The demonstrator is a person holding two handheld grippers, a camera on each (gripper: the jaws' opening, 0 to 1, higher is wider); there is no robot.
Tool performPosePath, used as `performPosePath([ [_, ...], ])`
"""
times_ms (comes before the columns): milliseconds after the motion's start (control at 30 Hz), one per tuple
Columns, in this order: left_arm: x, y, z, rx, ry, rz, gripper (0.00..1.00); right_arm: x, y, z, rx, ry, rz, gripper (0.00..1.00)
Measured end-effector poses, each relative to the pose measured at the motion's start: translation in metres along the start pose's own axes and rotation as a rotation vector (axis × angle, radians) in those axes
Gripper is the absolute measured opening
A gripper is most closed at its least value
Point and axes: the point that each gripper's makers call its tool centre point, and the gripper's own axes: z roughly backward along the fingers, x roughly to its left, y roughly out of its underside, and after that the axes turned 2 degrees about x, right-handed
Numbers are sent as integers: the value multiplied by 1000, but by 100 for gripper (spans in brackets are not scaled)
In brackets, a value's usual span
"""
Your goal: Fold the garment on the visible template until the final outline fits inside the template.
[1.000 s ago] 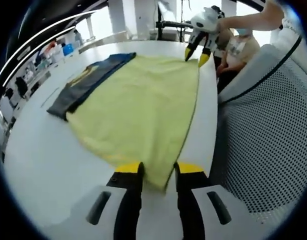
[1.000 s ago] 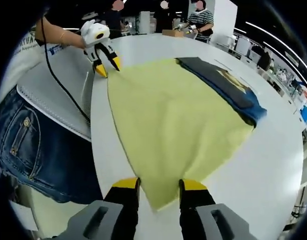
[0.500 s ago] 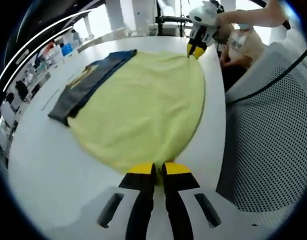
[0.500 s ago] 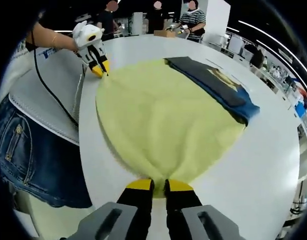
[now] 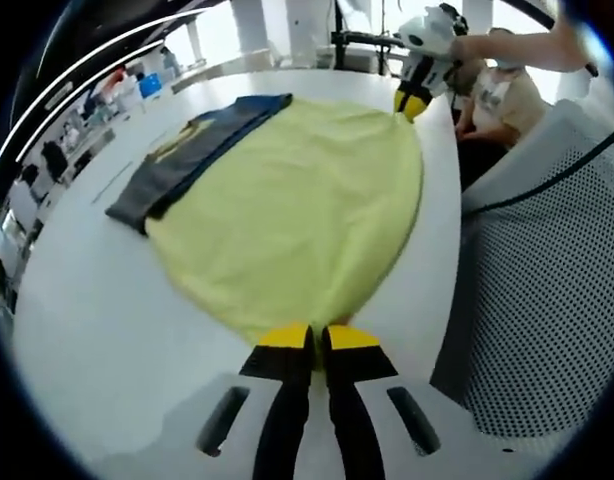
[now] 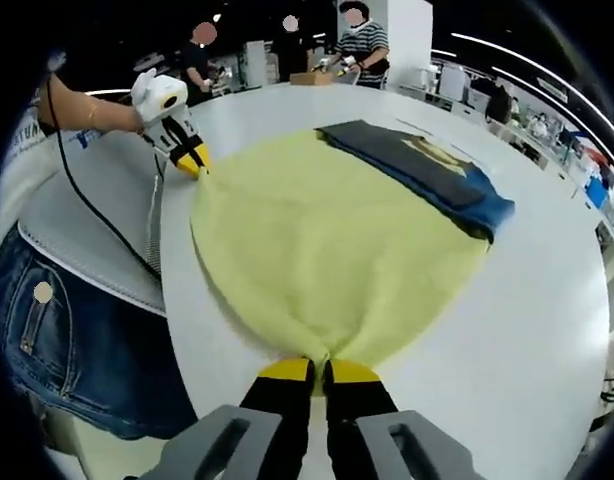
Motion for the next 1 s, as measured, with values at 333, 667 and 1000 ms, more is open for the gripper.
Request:
performPosePath([
  [333,0,-1,17,-30,-2,69,2,20,-5,10,-61,-37,-34,0],
  [667,-17,5,31,-31,17,72,2,39,-2,17,-63,-75,-38,0],
  [1000,-32,11,39,-32,52,94,2,52,1,27,-60,-106,-60,0],
])
